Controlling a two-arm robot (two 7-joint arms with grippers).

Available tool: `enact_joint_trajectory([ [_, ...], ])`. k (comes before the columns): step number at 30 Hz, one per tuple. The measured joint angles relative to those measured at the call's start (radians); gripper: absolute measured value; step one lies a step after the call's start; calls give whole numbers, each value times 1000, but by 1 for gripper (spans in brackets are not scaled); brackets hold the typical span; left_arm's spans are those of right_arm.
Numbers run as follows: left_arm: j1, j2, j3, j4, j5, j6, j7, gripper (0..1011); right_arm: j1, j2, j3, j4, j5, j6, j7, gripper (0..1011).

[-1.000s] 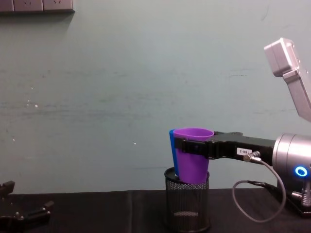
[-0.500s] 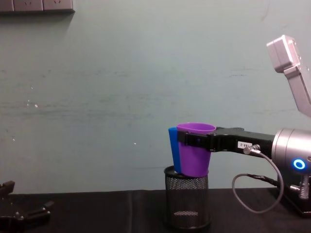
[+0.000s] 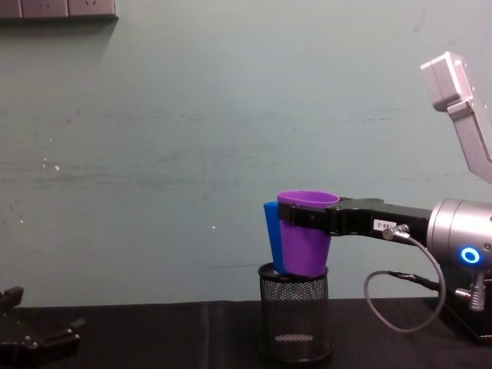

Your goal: Pick up one cup with a gripper and tap it against the other cup.

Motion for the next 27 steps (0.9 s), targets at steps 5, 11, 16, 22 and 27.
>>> enact_joint_trajectory([
  [5, 0, 0, 0, 0, 0, 0, 0, 1000, -1, 0, 0, 0, 0, 0, -1, 735],
  [11, 0, 0, 0, 0, 0, 0, 0, 1000, -1, 1, 0, -1, 0, 0, -1, 735],
  [16, 0, 0, 0, 0, 0, 0, 0, 1000, -2, 1, 0, -1, 0, 0, -1, 735],
  [22, 0, 0, 0, 0, 0, 0, 0, 1000, -2, 1, 0, -2, 0, 0, -2, 735],
  [27, 0, 0, 0, 0, 0, 0, 0, 1000, -2, 1, 0, -3, -1, 1, -3, 735],
])
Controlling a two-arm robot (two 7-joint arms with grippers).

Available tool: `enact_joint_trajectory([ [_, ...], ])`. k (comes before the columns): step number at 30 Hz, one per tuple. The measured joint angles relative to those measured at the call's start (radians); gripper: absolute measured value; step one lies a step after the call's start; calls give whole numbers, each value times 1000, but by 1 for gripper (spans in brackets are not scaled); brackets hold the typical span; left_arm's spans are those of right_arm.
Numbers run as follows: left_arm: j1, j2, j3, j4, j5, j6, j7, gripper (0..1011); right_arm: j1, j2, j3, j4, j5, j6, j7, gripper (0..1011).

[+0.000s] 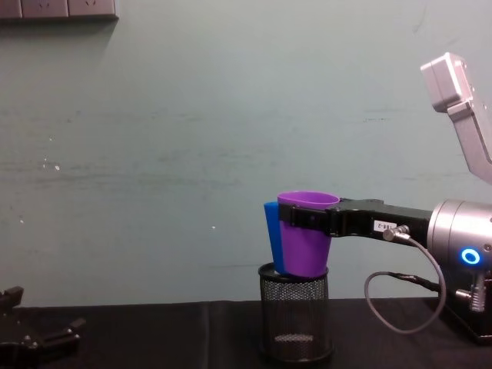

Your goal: Pick up one cup with a gripper and tap it against the other cup.

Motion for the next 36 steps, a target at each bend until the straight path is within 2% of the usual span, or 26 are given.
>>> enact_joint_trajectory([
  [36, 0, 0, 0, 0, 0, 0, 0, 1000, 0, 0, 0, 0, 0, 1, -1, 735],
])
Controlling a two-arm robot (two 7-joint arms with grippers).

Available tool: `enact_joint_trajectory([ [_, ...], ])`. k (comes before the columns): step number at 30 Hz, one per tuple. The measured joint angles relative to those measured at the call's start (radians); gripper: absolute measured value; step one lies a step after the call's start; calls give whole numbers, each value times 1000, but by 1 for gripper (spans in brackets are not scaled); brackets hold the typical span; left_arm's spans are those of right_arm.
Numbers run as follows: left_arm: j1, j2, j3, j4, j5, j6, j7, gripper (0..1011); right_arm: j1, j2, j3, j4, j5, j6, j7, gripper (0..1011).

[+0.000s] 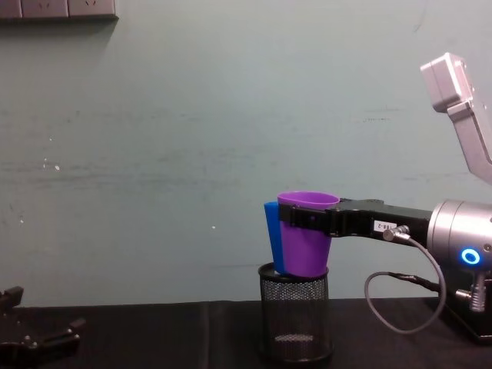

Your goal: Pick up one cup with a gripper and tap it against the other cup.

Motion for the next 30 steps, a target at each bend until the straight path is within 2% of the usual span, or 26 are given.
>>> enact_joint_trajectory([
  [30, 0, 0, 0, 0, 0, 0, 0, 1000, 0, 0, 0, 0, 0, 0, 0, 735],
])
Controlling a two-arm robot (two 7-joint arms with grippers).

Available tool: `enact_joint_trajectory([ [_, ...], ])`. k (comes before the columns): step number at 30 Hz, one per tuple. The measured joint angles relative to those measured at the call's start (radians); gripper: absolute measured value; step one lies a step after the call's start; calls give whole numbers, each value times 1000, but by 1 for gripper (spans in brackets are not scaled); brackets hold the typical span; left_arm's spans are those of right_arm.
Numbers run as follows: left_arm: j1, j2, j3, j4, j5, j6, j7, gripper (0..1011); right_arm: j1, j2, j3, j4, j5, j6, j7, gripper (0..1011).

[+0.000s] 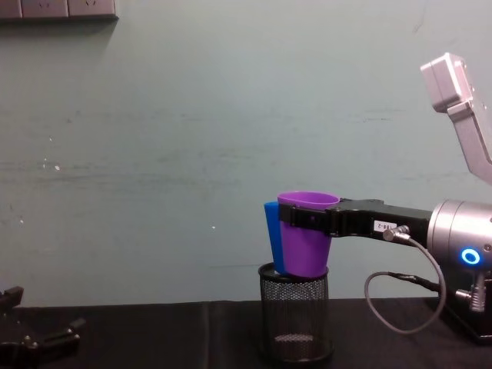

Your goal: Pick up one cup with a gripper and tap it against the other cup.

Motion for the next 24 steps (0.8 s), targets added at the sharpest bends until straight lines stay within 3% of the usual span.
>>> enact_joint_trajectory([
  [24, 0, 0, 0, 0, 0, 0, 0, 1000, 0, 0, 0, 0, 0, 0, 0, 735],
])
